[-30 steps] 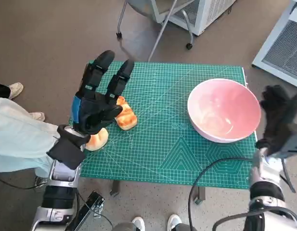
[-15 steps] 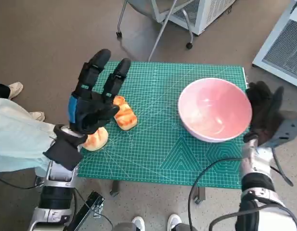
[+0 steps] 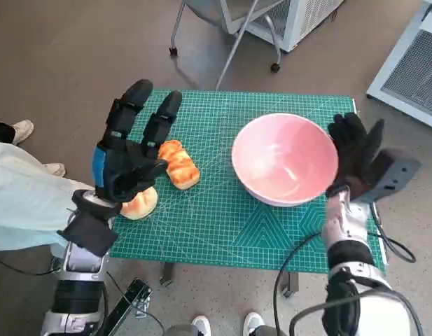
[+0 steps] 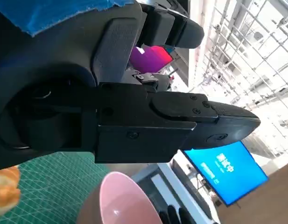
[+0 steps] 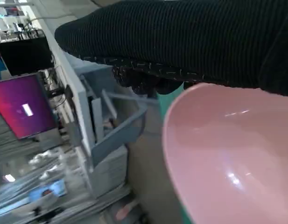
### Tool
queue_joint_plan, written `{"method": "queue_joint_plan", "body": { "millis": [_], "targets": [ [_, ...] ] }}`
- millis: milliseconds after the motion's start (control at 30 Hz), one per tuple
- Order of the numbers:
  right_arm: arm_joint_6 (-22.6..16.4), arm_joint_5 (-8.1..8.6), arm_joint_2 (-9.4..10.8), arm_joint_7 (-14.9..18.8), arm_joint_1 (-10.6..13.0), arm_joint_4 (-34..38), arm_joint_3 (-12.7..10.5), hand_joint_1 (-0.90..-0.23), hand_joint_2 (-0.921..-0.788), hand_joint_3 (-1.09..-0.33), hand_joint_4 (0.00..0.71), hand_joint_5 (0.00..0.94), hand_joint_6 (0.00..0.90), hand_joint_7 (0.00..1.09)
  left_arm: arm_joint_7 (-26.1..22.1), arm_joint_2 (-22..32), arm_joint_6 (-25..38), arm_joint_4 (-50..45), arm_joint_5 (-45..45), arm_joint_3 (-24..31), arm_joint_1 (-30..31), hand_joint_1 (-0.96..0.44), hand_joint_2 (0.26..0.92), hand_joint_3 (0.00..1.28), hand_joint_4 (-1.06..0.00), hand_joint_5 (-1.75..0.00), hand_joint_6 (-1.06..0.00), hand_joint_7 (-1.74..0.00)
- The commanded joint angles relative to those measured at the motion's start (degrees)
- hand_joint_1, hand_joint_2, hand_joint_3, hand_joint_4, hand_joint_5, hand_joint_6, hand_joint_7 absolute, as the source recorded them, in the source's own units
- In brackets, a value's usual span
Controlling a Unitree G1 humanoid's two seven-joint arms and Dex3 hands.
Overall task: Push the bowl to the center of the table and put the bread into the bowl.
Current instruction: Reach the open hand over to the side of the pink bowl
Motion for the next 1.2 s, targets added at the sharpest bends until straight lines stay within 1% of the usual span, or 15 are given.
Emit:
{"method": "queue_joint_plan", "body": {
  "millis": [33, 267, 433, 500, 567, 667, 800, 833, 900, 933, 967, 1033, 1133, 1167, 1200],
  "targets": [
    [1.27, 0.32, 2.28, -1.04, -0.86, 1.05, -0.22, -0.477, -0.921, -0.981, 0.222, 0.01, -0.001, 0.81, 0.6, 0.68, 0.07, -1.37, -0.4, 1.08, 1.33, -0.27, 0.877, 0.01, -0.16, -0.24, 0.0, -0.69],
    [1.92, -0.19, 4.11, -1.82, -2.17, 1.29, 0.13, -0.486, -0.921, -0.981, 0.228, 0.013, -0.001, 0.84, 0.46, 0.57, 0.35, -2.23, -0.73, 1.6, 2.29, -0.26, 0.879, 0.01, -0.16, -0.24, 0.0, -0.68],
    [2.56, 0.39, 5.18, -1.75, -2.93, 1.41, -0.41, -0.473, -0.921, -0.995, 0.223, 0.01, -0.001, 0.79, 0.38, 0.56, 0.77, -3.14, -0.68, 1.64, 2.88, -0.27, 0.88, 0.01, -0.16, -0.23, 0.0, -0.68],
    [2.93, 0.13, 5.33, -2.02, -3.21, 1.49, -0.26, -0.465, -0.921, -0.992, 0.221, 0.009, -0.001, 0.79, 0.38, 0.52, 1.05, -3.62, -0.61, 1.63, 3.12, -0.27, 0.88, 0.01, -0.16, -0.23, 0.0, -0.68],
    [3.34, -0.55, 5.19, -2.51, -3.5, 1.54, 0.27, -0.463, -0.921, -0.985, 0.216, 0.006, -0.001, 0.79, 0.44, 0.59, 1.22, -4.11, -0.37, 1.61, 3.37, -0.28, 0.88, 0.01, -0.16, -0.23, 0.0, -0.68],
    [3.54, -1.74, 4.4, -3.03, -3.73, 1.45, 1.3, -0.476, -0.921, -0.975, 0.211, 0.003, -0.001, 0.77, 0.42, 1.15, 1.29, -4.41, 0.18, 1.8, 3.68, -0.28, 0.879, 0.01, -0.16, -0.23, 0.0, -0.68],
    [1.8, -4.36, 3.06, -4.08, -3.54, 0.97, 3.45, -0.484, -0.921, -0.97, 0.215, 0.005, -0.001, 0.76, 0.16, 2.84, 1.38, -4.33, 1.1, 2.39, 3.66, -0.28, 0.877, 0.0, -0.16, -0.23, 0.0, -0.68],
    [1.51, -4.68, 2.97, -4.22, -3.5, 0.9, 3.7, -0.485, -0.921, -0.969, 0.217, 0.006, -0.001, 0.76, 0.14, 3.06, 1.43, -4.39, 1.17, 2.43, 3.68, -0.28, 0.877, 0.0, -0.16, -0.23, 0.0, -0.68],
    [0.3, -6.12, 2.47, -5.07, -3.43, 0.62, 4.91, -0.487, -0.921, -0.967, 0.224, 0.01, -0.001, 0.76, -0.12, 4.08, 1.62, -4.37, 1.39, 2.61, 3.49, -0.28, 0.877, 0.0, -0.16, -0.23, 0.0, -0.69],
    [-0.74, -7.28, 2.0, -5.76, -3.45, 0.35, 5.85, -0.489, -0.921, -0.966, 0.228, 0.012, -0.001, 0.76, -0.43, 5.17, 1.63, -4.07, 1.87, 2.78, 3.16, -0.28, 0.876, 0.0, -0.16, -0.23, 0.0, -0.69],
    [-1.48, -8.05, 1.67, -6.25, -3.48, 0.18, 6.52, -0.492, -0.921, -0.962, 0.235, 0.015, 0.002, 0.77, -0.64, 5.95, 1.68, -3.93, 2.2, 2.88, 2.94, -0.28, 0.876, 0.0, -0.16, -0.23, 0.0, -0.69],
    [-3.76, -9.77, 1.04, -6.84, -3.4, -0.4, 8.09, -0.499, -0.921, -0.951, 0.251, 0.023, 0.009, 0.77, -1.34, 8.08, 1.72, -3.35, 3.12, 2.93, 2.13, -0.28, 0.873, 0.0, -0.16, -0.23, 0.0, -0.69],
    [-9.23, -13.15, -0.37, -7.02, -2.56, -1.99, 11.37, -0.504, -0.921, -0.941, 0.259, 0.027, 0.016, 0.78, -3.34, 12.29, 2.44, -2.73, 5.46, 2.45, 0.27, -0.25, 0.868, 0.0, -0.17, -0.22, -0.02, -0.68],
    [-10.62, -14.05, -0.78, -7.12, -2.31, -2.35, 12.3, -0.513, -0.921, -0.935, 0.265, 0.028, 0.01, 0.8, -3.86, 13.3, 2.62, -2.58, 6.03, 2.26, -0.21, -0.23, 0.863, 0.0, -0.18, -0.21, -0.04, -0.68],
    [-12.91, -14.99, -1.54, -6.32, -1.87, -3.1, 13.33, -0.519, -0.921, -0.931, 0.269, 0.029, 0.006, 0.81, -4.94, 14.95, 3.01, -2.43, 7.0, 1.87, -1.22, -0.22, 0.859, 0.0, -0.18, -0.2, -0.05, -0.67]
  ]
}}
